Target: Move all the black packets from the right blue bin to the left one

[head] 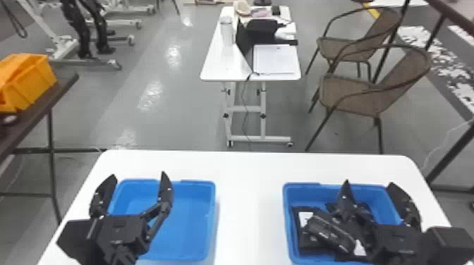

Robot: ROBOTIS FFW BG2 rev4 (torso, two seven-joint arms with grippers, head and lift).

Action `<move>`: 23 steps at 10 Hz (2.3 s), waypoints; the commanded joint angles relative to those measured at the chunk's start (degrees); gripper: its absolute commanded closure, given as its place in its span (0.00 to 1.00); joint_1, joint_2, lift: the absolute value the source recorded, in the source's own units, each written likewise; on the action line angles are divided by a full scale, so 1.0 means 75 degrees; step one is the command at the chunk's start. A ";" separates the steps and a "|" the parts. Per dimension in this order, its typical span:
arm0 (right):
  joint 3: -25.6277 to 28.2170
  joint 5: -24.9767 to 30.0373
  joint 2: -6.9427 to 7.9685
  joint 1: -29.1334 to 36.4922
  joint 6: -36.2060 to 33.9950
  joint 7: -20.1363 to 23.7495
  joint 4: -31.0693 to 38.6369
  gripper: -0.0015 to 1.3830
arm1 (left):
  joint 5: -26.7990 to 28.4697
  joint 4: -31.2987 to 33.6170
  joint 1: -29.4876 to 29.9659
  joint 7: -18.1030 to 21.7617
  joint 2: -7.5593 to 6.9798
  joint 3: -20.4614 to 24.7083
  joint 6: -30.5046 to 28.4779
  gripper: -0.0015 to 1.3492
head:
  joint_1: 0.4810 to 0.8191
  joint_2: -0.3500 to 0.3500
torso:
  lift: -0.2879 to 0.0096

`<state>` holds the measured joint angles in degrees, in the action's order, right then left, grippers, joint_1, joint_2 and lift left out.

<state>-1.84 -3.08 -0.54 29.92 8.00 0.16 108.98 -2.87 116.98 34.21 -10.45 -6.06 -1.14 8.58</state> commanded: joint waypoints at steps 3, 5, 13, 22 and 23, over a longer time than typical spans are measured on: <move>0.0000 0.0001 -0.0010 -0.0005 0.0023 0.0014 -0.0023 0.20 | 0.0008 -0.0011 -0.0014 0.0022 0.0000 -0.0001 0.0016 0.10 | 0.63 0.60 | 0.97; 0.0000 -0.0011 -0.0010 -0.0005 0.0023 0.0014 -0.0023 0.20 | 0.0008 -0.0023 -0.0026 0.0022 0.0000 -0.0001 0.0028 0.10 | 0.63 0.60 | 0.97; 0.0328 -0.0960 -0.0291 -0.0322 -0.1758 0.0073 -0.0633 0.20 | -0.0086 -0.0117 -0.0061 0.0034 0.0000 -0.0001 0.0145 0.10 | 0.63 0.56 | 0.97; 0.0527 -0.0585 -0.0409 -0.1775 -0.4794 0.0987 -0.2063 0.20 | -0.0226 -0.0269 -0.0190 0.0327 0.0117 0.0069 0.0157 0.10 | 0.63 0.54 | 0.97; 0.0539 -0.0362 -0.0420 -0.2021 -0.4969 0.1409 -0.2355 0.20 | -0.0226 -0.0293 -0.0214 0.0397 0.0129 0.0093 0.0157 0.10 | 0.63 0.56 | 0.97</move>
<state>2.16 -6.62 -3.64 15.75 -28.52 10.47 92.57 -4.55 114.88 32.72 -7.55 -5.16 -0.54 9.74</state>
